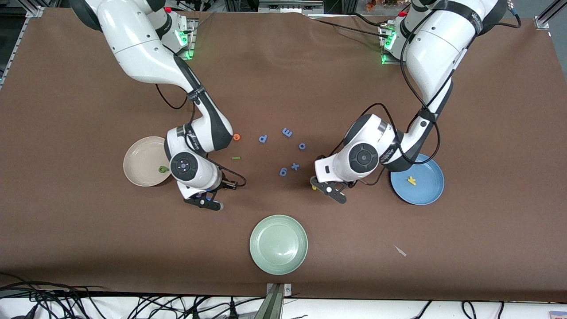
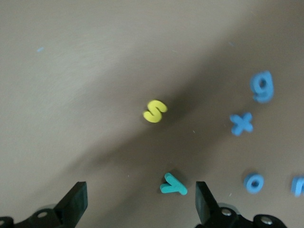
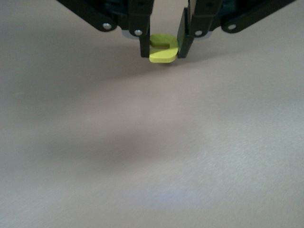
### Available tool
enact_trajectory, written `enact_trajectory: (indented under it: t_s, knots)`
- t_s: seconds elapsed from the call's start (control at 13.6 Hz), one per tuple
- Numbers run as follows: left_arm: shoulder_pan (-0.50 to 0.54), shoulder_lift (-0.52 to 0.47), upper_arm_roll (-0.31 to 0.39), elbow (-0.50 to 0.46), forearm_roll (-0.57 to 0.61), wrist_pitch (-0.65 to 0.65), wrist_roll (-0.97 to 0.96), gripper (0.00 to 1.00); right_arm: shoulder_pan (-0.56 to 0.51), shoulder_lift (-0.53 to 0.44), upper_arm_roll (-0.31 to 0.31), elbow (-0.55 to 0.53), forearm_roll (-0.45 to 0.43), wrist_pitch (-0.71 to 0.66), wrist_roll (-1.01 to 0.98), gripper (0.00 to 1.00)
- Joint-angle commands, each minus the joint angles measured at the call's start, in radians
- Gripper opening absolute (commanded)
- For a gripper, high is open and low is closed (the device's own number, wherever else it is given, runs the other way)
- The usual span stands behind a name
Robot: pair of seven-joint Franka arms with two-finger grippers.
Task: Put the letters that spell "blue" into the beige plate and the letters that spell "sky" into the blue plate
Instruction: 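Grasp the yellow u with the right gripper while the left gripper grasps the s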
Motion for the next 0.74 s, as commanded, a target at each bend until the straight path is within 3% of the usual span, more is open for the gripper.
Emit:
enact_trajectory:
  t_s: [0.0, 0.22, 0.44, 0.59, 0.66]
  knots:
    - [-0.023, 0.028, 0.011, 0.036, 0.045, 0.03, 0.156, 1.0, -0.024, -0.101, -0.038, -0.057, -0.01, -0.124, -0.154, 0.16]
    - [-0.045, 0.077, 0.008, 0.039, 0.229, 0.135, 0.175, 1.0, -0.025, -0.217, -0.107, -0.211, -0.009, -0.106, -0.323, 0.17]
    - [-0.065, 0.117, 0.009, 0.033, 0.244, 0.277, 0.184, 0.89, -0.025, -0.331, -0.192, -0.371, -0.006, -0.068, -0.504, 0.17]
    - [-0.063, 0.117, 0.009, 0.033, 0.253, 0.282, 0.186, 0.78, -0.025, -0.383, -0.233, -0.502, -0.004, 0.043, -0.597, 0.17]
    - [-0.063, 0.117, 0.009, 0.031, 0.255, 0.282, 0.186, 0.78, -0.025, -0.395, -0.249, -0.551, -0.004, 0.099, -0.634, 0.17]
